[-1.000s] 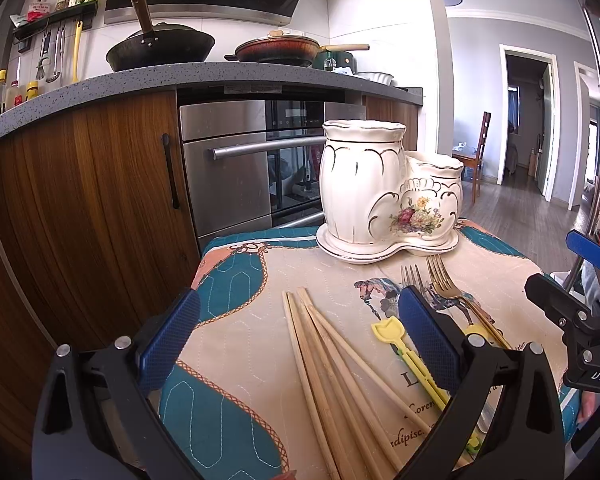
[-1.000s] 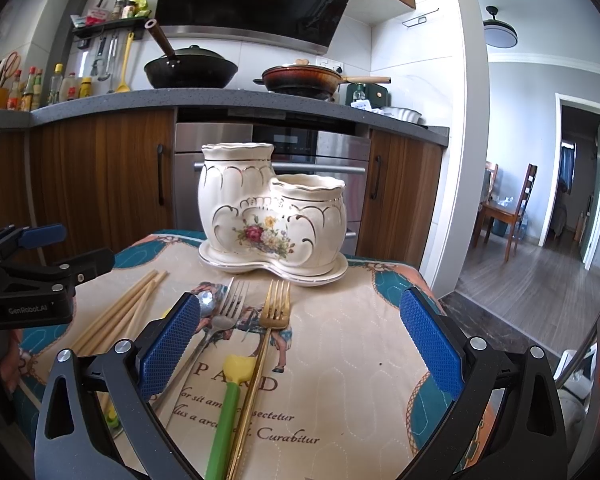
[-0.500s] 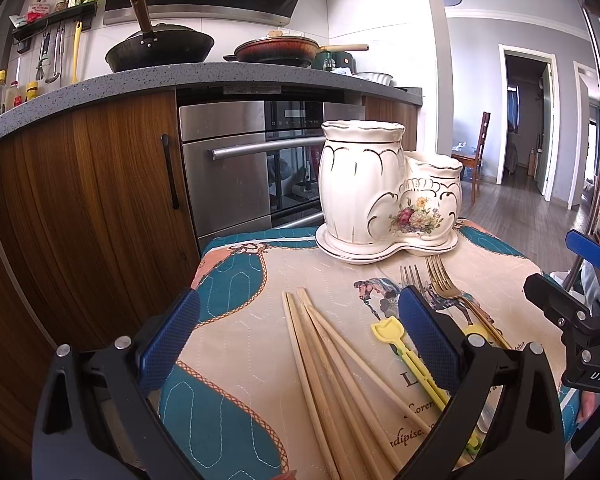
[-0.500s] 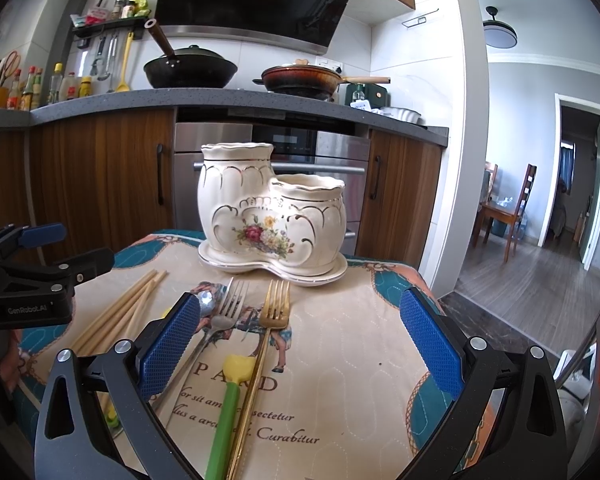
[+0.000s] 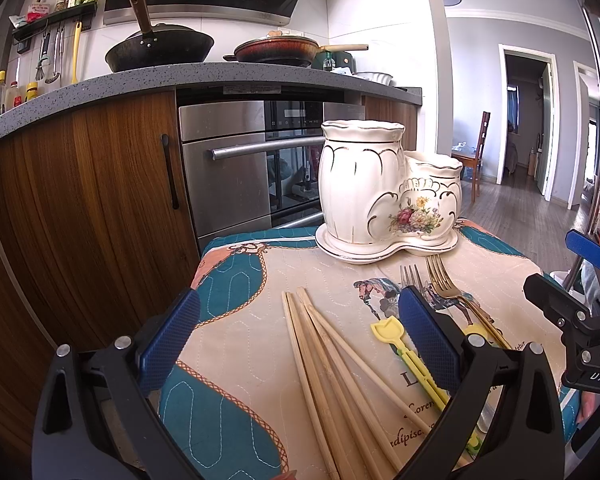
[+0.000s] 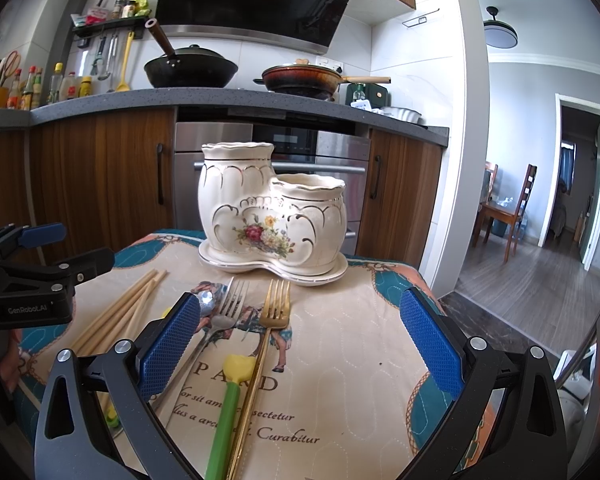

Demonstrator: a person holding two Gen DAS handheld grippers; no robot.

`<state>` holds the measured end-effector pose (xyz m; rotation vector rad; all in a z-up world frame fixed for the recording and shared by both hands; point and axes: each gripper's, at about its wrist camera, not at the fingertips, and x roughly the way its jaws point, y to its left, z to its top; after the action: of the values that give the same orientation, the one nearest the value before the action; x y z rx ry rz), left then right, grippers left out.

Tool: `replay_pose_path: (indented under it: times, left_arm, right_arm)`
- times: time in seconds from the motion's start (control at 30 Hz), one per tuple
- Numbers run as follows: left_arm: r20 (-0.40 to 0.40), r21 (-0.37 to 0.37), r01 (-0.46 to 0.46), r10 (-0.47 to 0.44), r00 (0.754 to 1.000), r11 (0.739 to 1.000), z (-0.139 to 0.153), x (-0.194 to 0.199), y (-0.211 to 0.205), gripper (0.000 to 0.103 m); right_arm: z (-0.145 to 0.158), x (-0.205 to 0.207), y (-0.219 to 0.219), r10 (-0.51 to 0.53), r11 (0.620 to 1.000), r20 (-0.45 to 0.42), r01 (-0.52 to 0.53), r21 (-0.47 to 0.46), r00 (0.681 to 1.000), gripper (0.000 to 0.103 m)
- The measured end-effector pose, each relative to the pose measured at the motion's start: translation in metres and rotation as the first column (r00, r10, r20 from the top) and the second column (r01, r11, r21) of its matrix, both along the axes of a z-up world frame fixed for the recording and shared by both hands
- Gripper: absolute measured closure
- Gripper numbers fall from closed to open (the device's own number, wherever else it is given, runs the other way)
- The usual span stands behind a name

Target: Organize utensils

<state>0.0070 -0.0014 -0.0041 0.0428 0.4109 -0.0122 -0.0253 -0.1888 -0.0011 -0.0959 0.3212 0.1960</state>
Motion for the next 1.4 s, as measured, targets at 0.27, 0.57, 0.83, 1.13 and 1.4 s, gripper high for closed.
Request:
replay_pose_path:
  times: [0.27, 0.57, 0.83, 1.13, 1.4]
  left_arm:
    - [-0.001, 0.000, 0.000, 0.000, 1.000, 1.000, 0.000, 0.000, 0.000, 0.005]
    - [-0.044, -0.030, 0.003, -0.004, 0.999, 1.000, -0.003, 0.003, 0.004, 0.005]
    - [-0.080, 0.014, -0.055, 0.056, 0.995, 0.998, 0.001, 0.004, 0.012, 0.006]
    - [-0.293, 0.049, -0.058, 0.070, 0.953, 0.997, -0.020, 0.017, 0.021, 0.038]
    - [-0.393, 0.056, -0.027, 0.047, 0.919, 0.998, -0.029, 0.016, 0.014, 0.051]
  right_arm:
    - [0.000, -0.001, 0.000, 0.000, 1.000, 0.000, 0.000, -0.001, 1.000, 0.004]
    - [-0.003, 0.001, -0.003, -0.002, 1.000, -0.012, 0.002, 0.016, 1.000, 0.004]
    - [-0.003, 0.007, -0.010, 0.030, 0.998, -0.053, -0.027, 0.064, 0.998, 0.004]
    - [-0.004, 0.010, -0.010, 0.033, 0.998, -0.096, -0.027, 0.058, 0.995, 0.004]
    - [-0.004, 0.011, -0.016, 0.047, 0.996, -0.124, -0.037, 0.082, 0.991, 0.004]
